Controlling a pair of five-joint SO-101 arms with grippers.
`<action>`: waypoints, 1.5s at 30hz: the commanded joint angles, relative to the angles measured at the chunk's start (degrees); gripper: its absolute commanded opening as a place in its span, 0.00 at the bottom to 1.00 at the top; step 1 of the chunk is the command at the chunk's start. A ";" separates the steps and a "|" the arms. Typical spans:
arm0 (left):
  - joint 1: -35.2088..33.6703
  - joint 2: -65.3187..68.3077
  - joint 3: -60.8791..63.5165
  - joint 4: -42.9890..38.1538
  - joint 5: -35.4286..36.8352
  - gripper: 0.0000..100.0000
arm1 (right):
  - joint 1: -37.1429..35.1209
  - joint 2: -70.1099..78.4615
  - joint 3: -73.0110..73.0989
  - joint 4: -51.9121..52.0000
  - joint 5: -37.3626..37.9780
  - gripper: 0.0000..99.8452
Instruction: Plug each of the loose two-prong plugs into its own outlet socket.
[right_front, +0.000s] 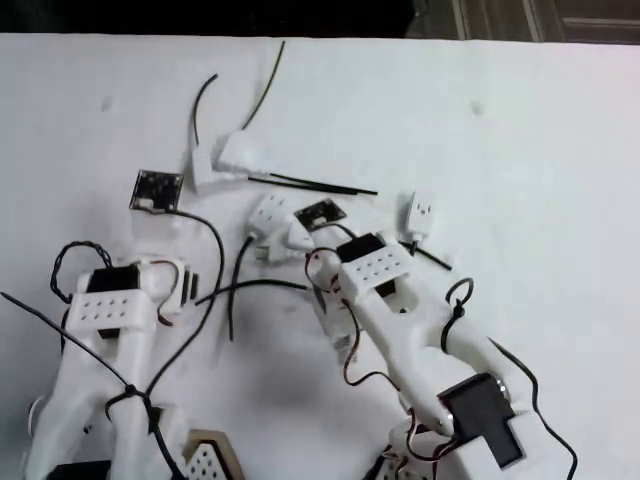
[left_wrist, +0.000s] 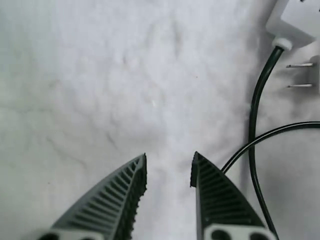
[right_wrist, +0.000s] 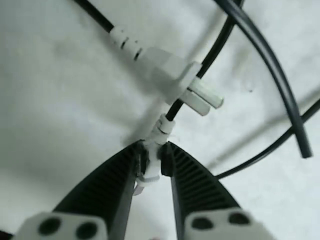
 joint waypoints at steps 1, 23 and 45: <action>-0.66 -1.89 -0.26 -0.97 -0.53 0.15 | -0.48 -4.53 -2.37 5.85 2.11 0.02; -0.66 -1.89 -0.26 -0.97 -0.53 0.15 | 3.91 -20.53 2.37 12.88 4.22 0.15; -0.66 -1.89 -0.26 -0.97 -0.53 0.15 | -1.45 -14.81 9.67 -1.19 -4.04 0.15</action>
